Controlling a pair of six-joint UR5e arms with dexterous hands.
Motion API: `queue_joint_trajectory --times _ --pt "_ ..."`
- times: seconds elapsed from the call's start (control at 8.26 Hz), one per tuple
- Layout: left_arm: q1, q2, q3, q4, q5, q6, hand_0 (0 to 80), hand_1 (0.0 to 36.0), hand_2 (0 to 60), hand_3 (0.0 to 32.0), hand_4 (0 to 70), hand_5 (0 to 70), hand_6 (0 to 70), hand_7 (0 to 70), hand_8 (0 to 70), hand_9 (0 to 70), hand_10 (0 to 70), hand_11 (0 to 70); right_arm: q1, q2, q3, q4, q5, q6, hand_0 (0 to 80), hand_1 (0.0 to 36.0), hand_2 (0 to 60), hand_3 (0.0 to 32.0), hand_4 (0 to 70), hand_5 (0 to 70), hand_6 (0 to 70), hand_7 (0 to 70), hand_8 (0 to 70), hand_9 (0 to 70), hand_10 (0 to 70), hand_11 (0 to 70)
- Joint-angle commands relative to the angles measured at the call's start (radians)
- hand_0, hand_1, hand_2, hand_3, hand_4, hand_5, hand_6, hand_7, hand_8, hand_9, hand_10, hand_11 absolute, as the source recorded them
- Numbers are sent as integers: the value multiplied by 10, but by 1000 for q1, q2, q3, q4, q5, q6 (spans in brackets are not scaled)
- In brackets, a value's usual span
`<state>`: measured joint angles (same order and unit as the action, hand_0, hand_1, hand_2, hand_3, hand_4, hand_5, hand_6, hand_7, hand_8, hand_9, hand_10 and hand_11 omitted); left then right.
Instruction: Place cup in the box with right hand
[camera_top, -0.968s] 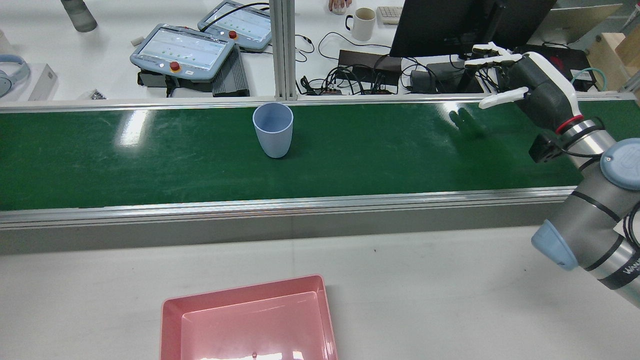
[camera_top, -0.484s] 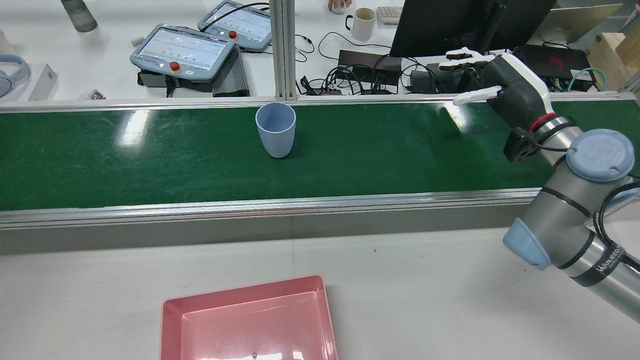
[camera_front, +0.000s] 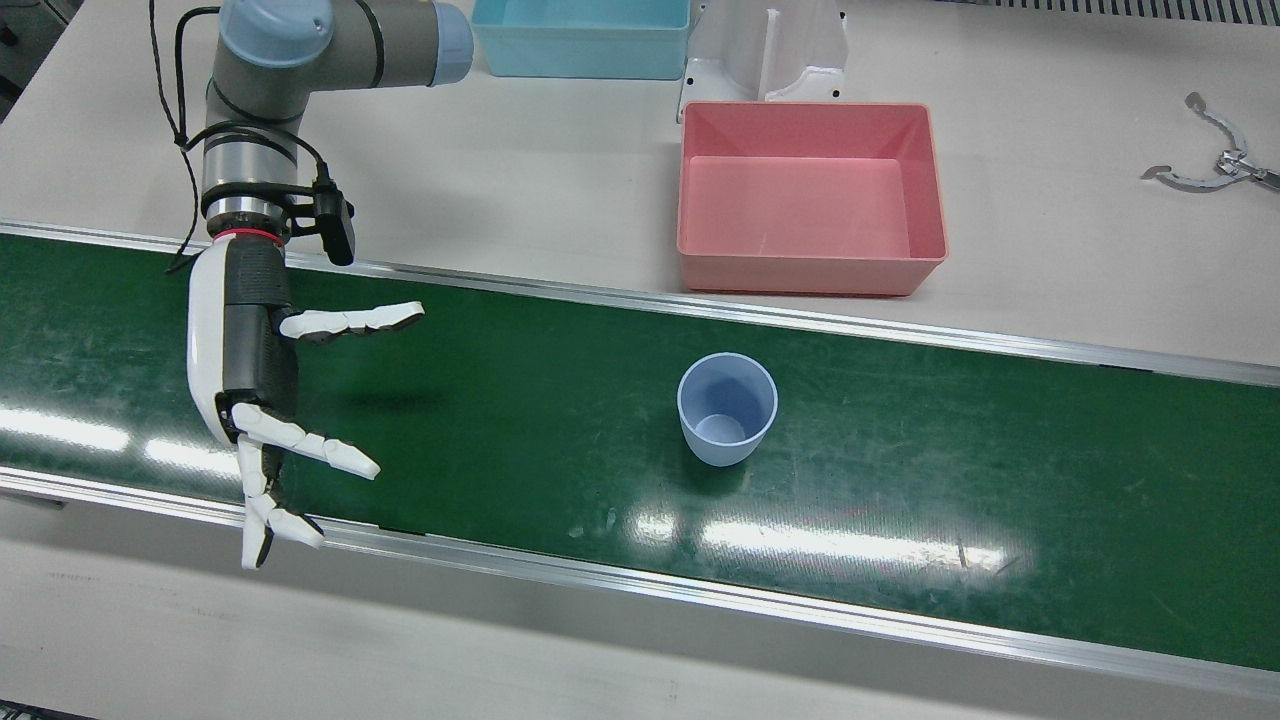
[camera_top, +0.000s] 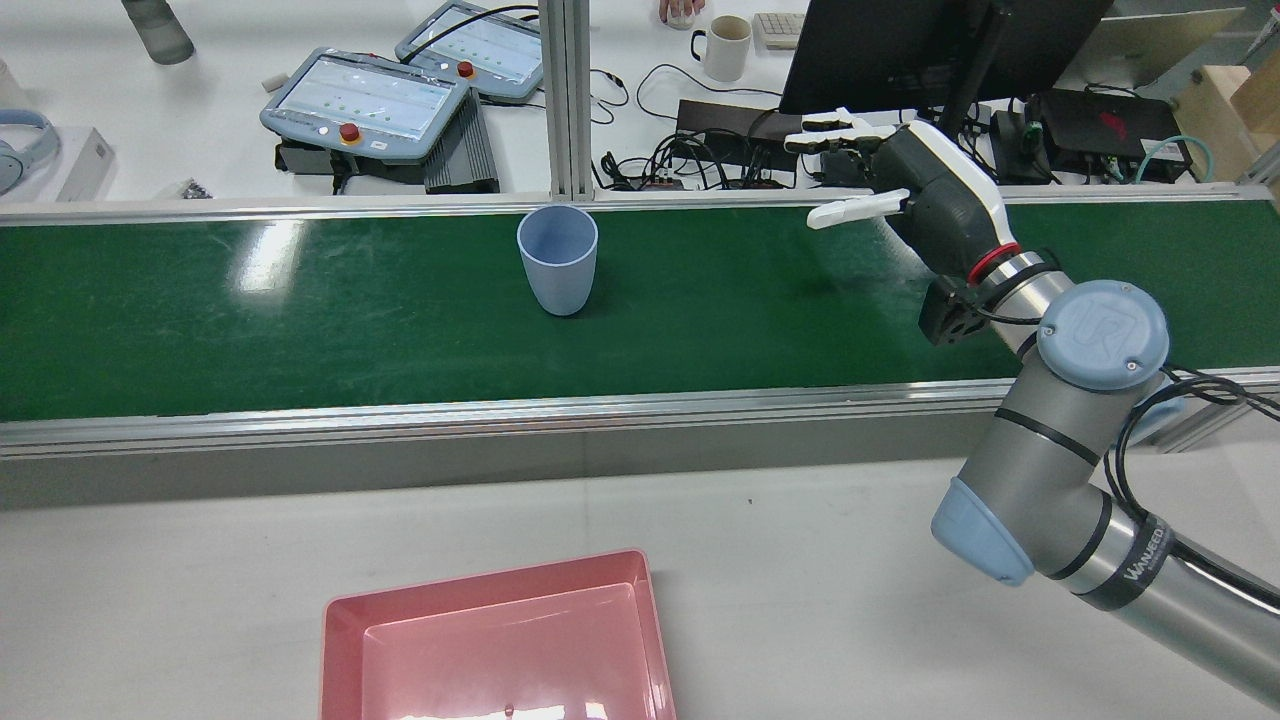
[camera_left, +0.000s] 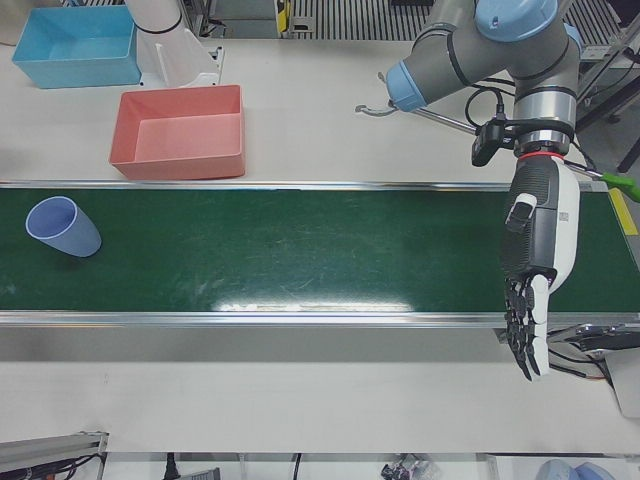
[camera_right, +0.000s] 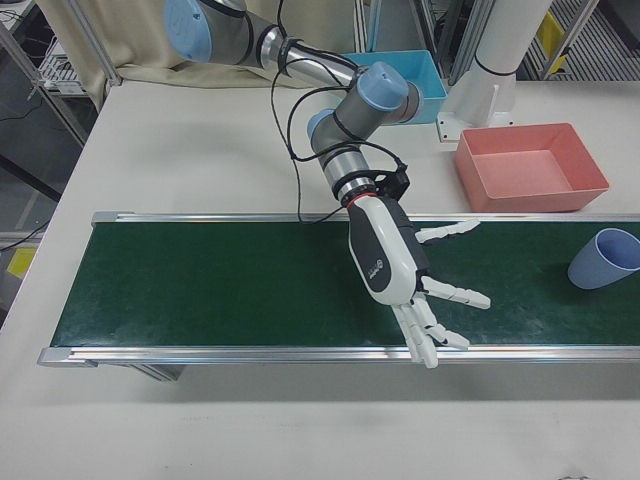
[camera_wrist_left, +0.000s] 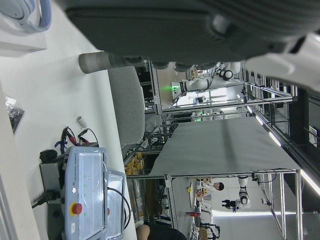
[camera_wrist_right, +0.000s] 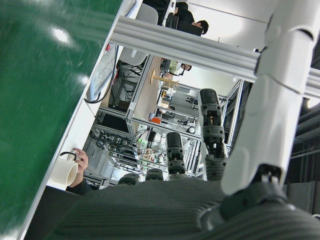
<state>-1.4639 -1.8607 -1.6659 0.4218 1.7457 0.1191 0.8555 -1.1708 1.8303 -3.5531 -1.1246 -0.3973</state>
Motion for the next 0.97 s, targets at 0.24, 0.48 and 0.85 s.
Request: queue_joint_trajectory --times 0.24,0.48,0.85 --pt "1 0 0 2 0 1 0 0 0 0 0 0 0 0 0 0 0 0 -127 100 -19 3 157 -186 556 157 5 0 313 51 63 242 2 34 0 9" --pt "1 0 0 2 0 1 0 0 0 0 0 0 0 0 0 0 0 0 -133 158 -92 7 158 -210 546 160 41 0 322 49 68 266 3 39 1 20" --pt "1 0 0 0 0 1 0 0 0 0 0 0 0 0 0 0 0 0 -171 178 -95 5 158 -216 534 155 40 0 254 47 55 242 1 34 0 16"
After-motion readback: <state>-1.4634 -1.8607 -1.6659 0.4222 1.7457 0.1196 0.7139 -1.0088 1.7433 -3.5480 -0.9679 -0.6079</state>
